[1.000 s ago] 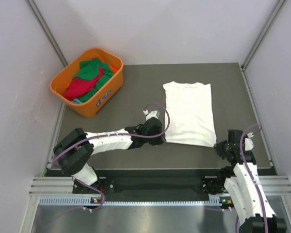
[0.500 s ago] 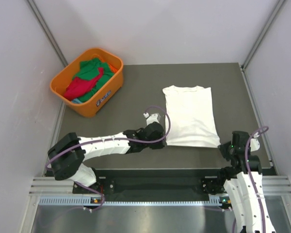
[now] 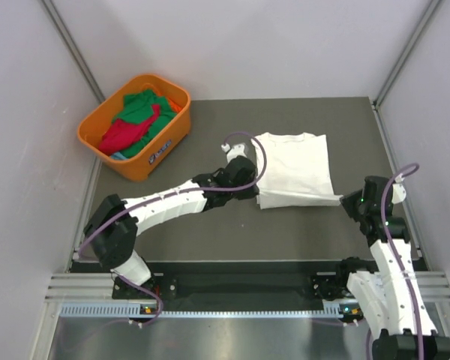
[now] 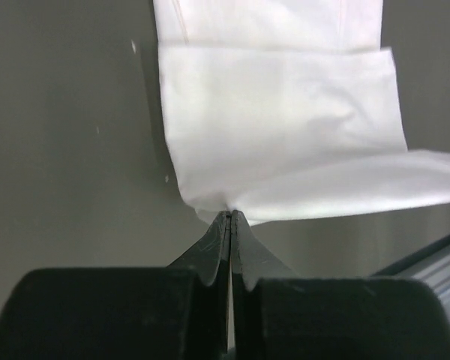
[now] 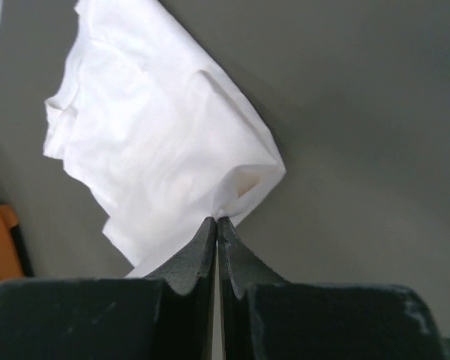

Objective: Fold and stack the t-shirts
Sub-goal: Fold the tshirt

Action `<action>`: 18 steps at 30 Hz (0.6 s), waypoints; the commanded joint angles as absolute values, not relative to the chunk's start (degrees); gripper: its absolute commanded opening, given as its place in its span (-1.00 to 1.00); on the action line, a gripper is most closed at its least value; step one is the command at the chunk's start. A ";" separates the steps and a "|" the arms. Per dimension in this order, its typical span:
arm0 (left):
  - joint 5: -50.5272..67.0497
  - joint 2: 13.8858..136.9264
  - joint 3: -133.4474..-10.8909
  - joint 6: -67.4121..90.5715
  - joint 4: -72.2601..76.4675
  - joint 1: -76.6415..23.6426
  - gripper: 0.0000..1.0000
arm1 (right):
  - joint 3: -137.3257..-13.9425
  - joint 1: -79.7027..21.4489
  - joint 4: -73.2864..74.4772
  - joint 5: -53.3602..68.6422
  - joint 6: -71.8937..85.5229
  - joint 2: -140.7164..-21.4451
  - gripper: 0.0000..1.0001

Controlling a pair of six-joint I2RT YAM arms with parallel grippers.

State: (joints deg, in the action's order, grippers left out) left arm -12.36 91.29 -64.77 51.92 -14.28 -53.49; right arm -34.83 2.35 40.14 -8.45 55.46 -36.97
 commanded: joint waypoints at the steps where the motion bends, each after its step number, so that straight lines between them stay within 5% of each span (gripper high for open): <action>1: -12.84 93.68 -71.09 46.07 -13.89 -49.32 -1.00 | -41.12 1.93 28.59 -9.58 52.39 -42.35 -1.00; 18: -1.76 115.65 -94.37 36.31 3.60 -34.02 -1.00 | -60.28 1.93 -2.69 -0.80 49.40 -79.26 -1.00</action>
